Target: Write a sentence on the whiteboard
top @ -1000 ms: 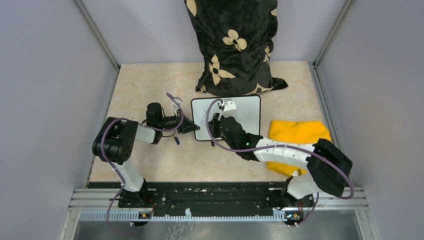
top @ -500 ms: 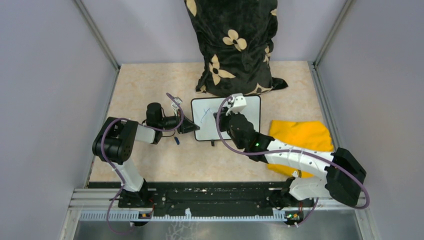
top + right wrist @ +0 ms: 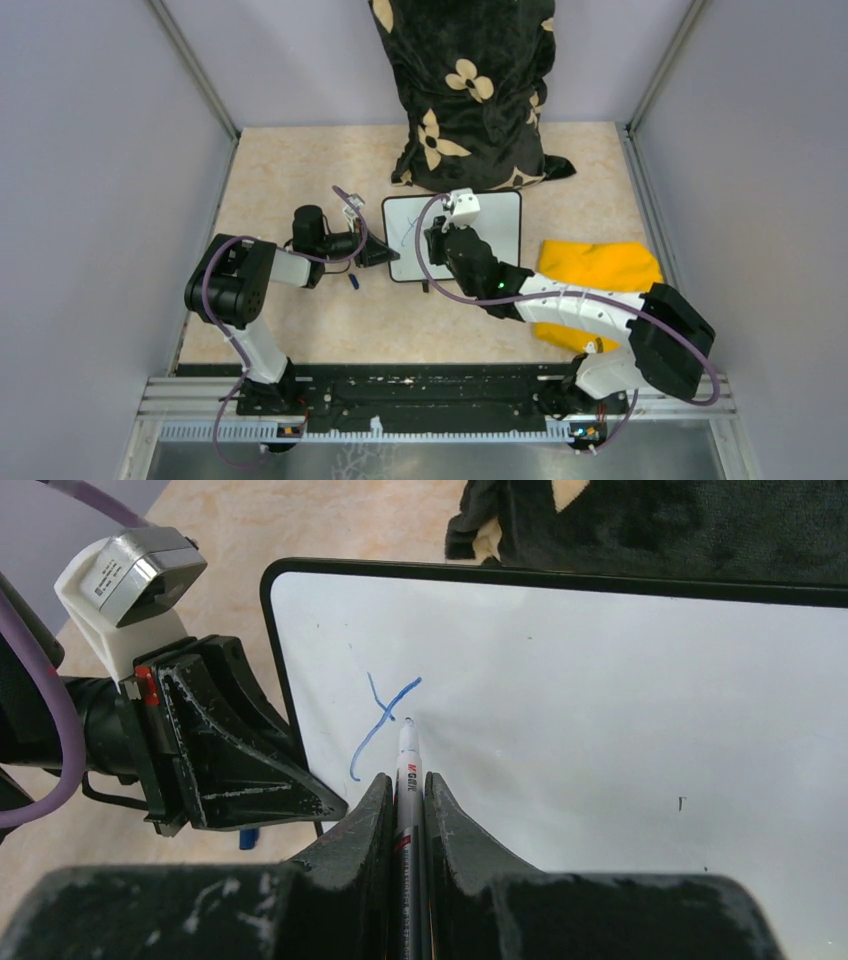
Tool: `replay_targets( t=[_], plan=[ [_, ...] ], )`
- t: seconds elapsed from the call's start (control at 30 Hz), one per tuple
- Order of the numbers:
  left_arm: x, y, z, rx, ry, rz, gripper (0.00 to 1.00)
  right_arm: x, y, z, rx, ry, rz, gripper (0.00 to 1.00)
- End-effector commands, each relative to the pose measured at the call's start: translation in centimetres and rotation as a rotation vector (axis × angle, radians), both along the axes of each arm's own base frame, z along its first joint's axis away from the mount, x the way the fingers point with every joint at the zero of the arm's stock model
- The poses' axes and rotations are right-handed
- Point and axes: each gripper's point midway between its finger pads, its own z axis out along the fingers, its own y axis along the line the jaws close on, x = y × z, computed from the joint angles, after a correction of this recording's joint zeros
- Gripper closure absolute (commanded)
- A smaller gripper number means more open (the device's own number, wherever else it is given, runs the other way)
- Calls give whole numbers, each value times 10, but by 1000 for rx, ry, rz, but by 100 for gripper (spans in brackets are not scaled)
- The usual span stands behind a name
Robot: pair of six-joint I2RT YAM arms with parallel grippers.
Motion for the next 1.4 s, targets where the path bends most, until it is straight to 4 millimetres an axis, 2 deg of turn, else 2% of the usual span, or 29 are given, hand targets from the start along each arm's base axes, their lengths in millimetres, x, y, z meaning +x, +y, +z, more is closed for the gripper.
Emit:
replay_targets(
  t=[0.0,0.4,0.83,1.07,1.37],
  plan=[
    [2,-1,-2,8,-9,-7,79,14,5,30,61,-57,-29,100],
    [2,-1,-3,9,-9,-8,79,13,5,8,19,-15,-25,100],
    [2,-1,-3,10,-9,-8,79,4,-14,-11,-20,17,-47,100],
    [2,-1,-3,11,-6,-8,79,4,-22,-9,-18,11,-67,100],
    [2,-1,-4,11,-5,-8,79,11,-24,10,0,-29,-86,100]
  ],
)
